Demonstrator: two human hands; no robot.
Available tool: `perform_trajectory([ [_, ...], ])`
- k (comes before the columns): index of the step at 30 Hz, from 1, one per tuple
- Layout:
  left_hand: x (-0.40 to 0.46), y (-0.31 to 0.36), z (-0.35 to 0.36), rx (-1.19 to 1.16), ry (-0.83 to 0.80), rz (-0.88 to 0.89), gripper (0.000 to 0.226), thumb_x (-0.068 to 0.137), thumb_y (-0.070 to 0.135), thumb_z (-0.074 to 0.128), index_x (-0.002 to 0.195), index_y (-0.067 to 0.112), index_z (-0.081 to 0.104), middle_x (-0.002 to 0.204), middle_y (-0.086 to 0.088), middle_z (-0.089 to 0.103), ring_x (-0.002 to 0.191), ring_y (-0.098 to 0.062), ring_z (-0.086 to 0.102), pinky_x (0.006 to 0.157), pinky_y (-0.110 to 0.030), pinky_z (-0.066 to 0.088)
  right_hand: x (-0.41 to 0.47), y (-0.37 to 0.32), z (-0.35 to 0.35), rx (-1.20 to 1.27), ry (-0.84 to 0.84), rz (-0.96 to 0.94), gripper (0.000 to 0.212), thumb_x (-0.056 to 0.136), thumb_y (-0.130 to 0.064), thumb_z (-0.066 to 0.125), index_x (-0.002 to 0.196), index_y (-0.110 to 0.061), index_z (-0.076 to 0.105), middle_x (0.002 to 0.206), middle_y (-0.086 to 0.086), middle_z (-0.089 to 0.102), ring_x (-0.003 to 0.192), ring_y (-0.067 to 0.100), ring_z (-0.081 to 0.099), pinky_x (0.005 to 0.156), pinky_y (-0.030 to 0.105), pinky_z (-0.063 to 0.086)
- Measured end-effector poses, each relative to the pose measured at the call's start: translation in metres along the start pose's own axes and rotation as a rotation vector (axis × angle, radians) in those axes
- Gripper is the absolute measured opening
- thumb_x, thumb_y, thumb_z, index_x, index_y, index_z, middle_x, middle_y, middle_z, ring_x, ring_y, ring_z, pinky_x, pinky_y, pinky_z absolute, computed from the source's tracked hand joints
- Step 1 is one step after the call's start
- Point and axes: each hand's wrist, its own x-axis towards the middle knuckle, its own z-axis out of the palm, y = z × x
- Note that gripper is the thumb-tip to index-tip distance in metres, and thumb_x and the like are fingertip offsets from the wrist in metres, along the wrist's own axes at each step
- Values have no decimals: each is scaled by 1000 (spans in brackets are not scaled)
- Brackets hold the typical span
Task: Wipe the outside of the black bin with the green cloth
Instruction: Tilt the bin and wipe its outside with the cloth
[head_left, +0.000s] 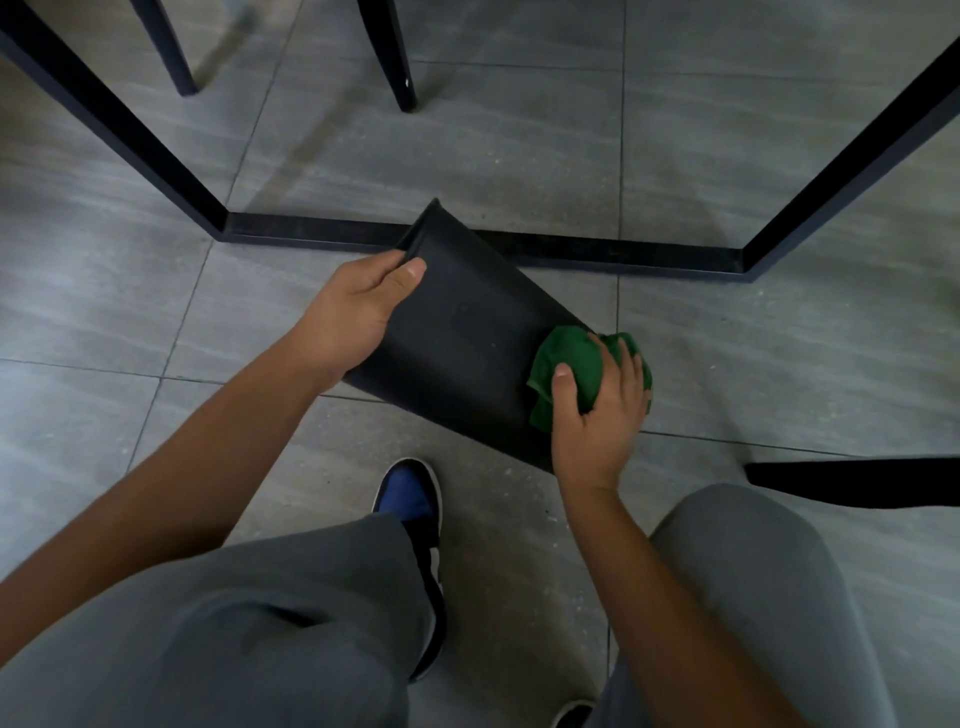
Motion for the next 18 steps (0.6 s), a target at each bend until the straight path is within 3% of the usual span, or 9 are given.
perform_trajectory([
  [4, 0, -2, -4, -92, 38, -38, 25, 109, 34, 47, 110, 28, 72, 103, 15, 80, 100, -5, 75, 86, -20, 56, -8, -18, 6, 24, -44, -10, 62, 94, -52, 50, 147, -21, 58, 161, 12, 47, 155, 37, 32, 125, 66, 21],
  [8, 5, -2, -3, -126, 50, -53, 35, 106, 41, 52, 126, 19, 70, 123, 3, 76, 118, -14, 70, 110, -41, 50, -22, -63, 24, 61, -141, -154, 63, 93, -57, 50, 150, -29, 53, 166, 8, 42, 159, 31, 26, 130, 58, 10],
  [10, 5, -4, -1, -104, 51, -20, 35, 108, 39, 49, 129, 17, 68, 125, 3, 74, 120, -11, 67, 113, -36, 46, -14, -89, 36, 81, -150, -200, 62, 96, -58, 48, 149, -28, 54, 164, 8, 44, 159, 30, 27, 130, 58, 11],
  [13, 0, -6, 1, -73, 40, 29, 35, 110, 31, 44, 133, 12, 64, 125, 3, 72, 118, -6, 66, 107, -22, 47, 17, -116, 49, 65, -124, -277, 58, 99, -57, 45, 143, -22, 61, 155, 10, 55, 151, 32, 42, 124, 62, 24],
  [16, -5, -10, 2, -72, 20, 48, 25, 110, 22, 46, 121, 14, 67, 116, 0, 73, 108, -12, 69, 100, -25, 53, 57, -123, 55, 113, -103, -309, 56, 99, -56, 46, 131, -16, 68, 126, 7, 73, 119, 27, 68, 106, 58, 47],
  [18, -8, -14, 2, -53, 67, 39, 22, 109, 22, 49, 105, 10, 67, 99, -2, 71, 93, -13, 67, 88, -30, 54, 72, -112, 55, 99, -135, -233, 58, 98, -58, 42, 126, -15, 69, 108, 4, 77, 101, 25, 71, 97, 55, 52],
])
